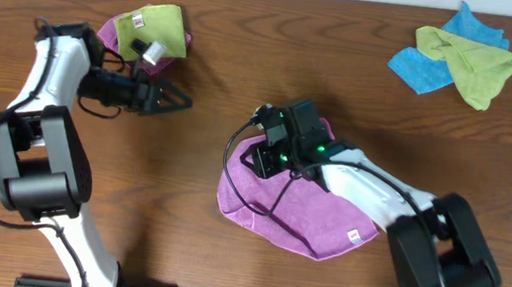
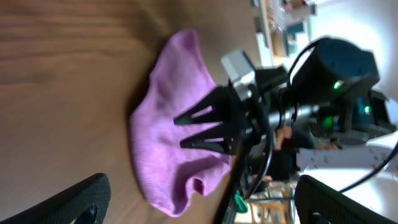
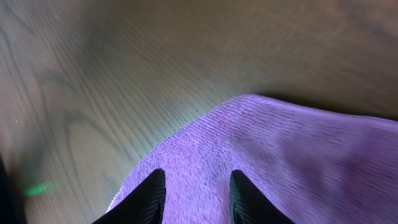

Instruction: Fold the cloth

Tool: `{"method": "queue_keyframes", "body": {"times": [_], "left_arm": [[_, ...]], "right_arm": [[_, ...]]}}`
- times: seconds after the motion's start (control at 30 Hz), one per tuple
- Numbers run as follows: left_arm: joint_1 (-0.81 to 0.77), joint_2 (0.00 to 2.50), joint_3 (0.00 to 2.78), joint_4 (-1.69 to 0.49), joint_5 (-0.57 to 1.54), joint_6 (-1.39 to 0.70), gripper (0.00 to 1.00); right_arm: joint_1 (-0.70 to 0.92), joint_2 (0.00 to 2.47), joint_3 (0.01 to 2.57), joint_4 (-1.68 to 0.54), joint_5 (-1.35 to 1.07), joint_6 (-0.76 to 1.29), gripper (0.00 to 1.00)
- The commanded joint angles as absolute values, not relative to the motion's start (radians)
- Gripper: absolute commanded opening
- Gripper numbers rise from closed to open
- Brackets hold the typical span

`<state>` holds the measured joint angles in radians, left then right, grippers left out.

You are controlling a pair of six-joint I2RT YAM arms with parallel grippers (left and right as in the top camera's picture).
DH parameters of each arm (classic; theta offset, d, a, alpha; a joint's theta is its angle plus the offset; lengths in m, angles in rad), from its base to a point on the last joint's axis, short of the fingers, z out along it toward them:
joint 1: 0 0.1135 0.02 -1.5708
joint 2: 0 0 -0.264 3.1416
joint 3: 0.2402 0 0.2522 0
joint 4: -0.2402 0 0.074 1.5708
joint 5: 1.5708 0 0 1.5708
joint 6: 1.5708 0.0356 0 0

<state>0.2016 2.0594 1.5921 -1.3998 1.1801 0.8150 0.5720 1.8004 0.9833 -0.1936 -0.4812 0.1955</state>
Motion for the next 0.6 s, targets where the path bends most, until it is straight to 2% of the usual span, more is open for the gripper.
{"method": "queue_keyframes", "body": {"times": [0.0,0.33,0.5,0.57], "left_arm": [[0.224,2.064,1.639,-1.367,1.123,0.68,0.96],[0.226,2.064,1.693,-1.304,1.119,0.574,0.96],[0.226,2.064,1.694,-1.304,1.119,0.559,0.96],[0.226,2.064,1.694,-1.304,1.119,0.557,0.95]], "right_arm": [[0.593,1.85,1.011,-0.183,-0.532,0.225,0.32],[0.615,1.906,1.014,-0.15,-0.495,0.241,0.26],[0.616,1.963,1.014,-0.115,-0.497,0.251,0.17],[0.615,1.971,1.014,-0.099,-0.489,0.252,0.1]]}}
